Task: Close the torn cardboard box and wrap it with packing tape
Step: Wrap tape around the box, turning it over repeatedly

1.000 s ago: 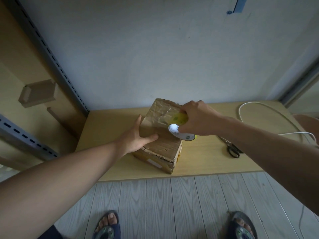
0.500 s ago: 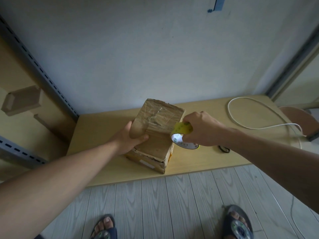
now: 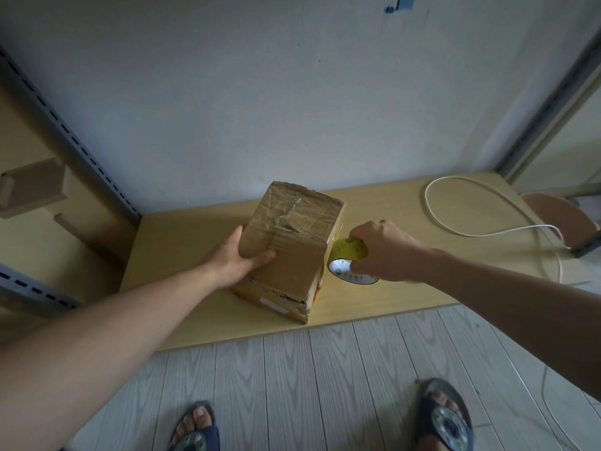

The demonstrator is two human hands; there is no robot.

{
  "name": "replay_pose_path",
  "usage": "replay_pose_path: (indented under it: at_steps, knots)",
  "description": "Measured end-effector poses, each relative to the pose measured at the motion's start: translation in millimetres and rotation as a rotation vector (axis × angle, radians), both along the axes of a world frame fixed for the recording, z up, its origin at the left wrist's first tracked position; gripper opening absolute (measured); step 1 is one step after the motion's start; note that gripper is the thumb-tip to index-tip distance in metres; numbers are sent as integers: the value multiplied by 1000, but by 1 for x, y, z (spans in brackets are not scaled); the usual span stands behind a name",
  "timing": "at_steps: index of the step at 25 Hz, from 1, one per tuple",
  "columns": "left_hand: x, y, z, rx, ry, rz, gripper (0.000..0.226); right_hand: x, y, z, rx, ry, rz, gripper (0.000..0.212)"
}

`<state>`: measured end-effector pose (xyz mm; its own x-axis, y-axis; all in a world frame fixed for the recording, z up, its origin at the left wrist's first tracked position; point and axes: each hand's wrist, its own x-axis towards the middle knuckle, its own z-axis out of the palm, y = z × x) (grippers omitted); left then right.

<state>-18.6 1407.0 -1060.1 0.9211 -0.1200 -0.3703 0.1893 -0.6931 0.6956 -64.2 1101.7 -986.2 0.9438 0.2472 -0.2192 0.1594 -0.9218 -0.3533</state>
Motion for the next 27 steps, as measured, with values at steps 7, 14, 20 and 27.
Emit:
replay_pose_path:
  at_steps: [7,14,20,27]
  knots:
    - [-12,-10,14,103,-41,-63,114,3,-3,-7,-32,0,18,22]
    - [-30,-31,36,623,-363,-591,84,1,3,-25,-42,17,41,30]
    - [-59,-112,35,687,-187,-488,140,-2,1,-30,-44,5,25,29]
    - [-58,-121,38,507,-111,-446,106,-7,0,-30,41,-33,20,29]
